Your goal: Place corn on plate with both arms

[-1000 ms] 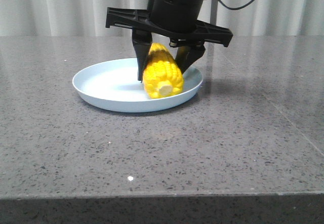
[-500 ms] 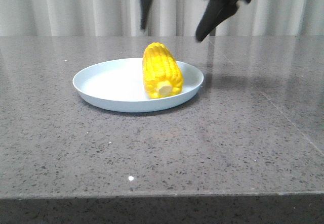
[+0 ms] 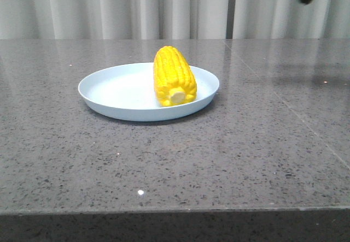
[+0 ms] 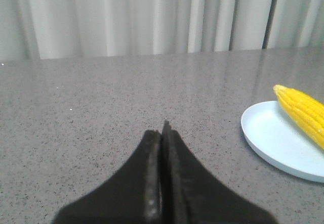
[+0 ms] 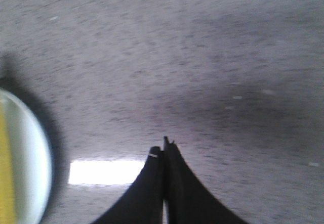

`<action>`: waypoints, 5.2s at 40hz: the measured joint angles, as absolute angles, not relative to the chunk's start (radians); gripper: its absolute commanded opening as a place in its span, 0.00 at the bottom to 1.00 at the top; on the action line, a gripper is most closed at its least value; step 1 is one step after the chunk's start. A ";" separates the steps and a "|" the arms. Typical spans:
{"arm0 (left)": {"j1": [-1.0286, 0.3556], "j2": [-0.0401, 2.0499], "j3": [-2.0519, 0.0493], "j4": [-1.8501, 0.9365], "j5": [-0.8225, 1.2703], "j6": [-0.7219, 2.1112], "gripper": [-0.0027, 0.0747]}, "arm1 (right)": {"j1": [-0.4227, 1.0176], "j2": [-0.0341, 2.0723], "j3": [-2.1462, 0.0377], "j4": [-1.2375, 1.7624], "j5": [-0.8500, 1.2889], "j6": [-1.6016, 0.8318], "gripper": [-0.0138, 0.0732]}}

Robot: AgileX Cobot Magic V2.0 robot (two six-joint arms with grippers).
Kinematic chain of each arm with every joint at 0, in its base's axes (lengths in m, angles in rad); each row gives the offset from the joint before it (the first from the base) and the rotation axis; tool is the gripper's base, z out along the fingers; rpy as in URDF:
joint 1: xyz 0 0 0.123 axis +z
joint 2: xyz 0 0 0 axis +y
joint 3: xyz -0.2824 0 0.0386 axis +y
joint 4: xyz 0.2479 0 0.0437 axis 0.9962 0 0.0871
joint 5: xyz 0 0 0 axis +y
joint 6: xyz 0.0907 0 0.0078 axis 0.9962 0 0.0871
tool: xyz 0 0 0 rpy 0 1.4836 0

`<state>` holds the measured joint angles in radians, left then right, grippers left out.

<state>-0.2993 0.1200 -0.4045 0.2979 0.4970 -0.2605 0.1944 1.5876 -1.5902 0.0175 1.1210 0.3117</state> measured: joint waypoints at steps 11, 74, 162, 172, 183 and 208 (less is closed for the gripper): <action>-0.299 0.120 -0.404 0.298 0.497 -0.260 0.01 | 0.117 1.416 -1.397 0.011 1.093 0.178 0.09; -0.299 0.120 -0.404 0.298 0.496 -0.260 0.01 | 0.117 0.228 -0.362 -0.070 0.367 0.158 0.09; -0.017 -0.005 0.004 -0.078 0.096 0.054 0.01 | 0.117 0.228 -0.362 -0.070 0.367 0.158 0.09; -0.017 -0.005 0.004 -0.078 0.096 0.054 0.01 | 0.117 0.228 -0.362 -0.070 0.367 0.158 0.09; -0.017 -0.005 0.004 -0.078 0.096 0.054 0.01 | 0.117 0.226 -0.339 -0.074 0.350 0.148 0.09; -0.017 -0.005 0.004 -0.078 0.096 0.055 0.01 | -0.004 -0.007 0.026 0.000 0.260 0.076 0.09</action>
<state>-0.0165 -0.0046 0.0042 -0.0776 0.0962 0.0554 -0.0036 -0.0069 0.0263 0.0000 0.2602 0.0755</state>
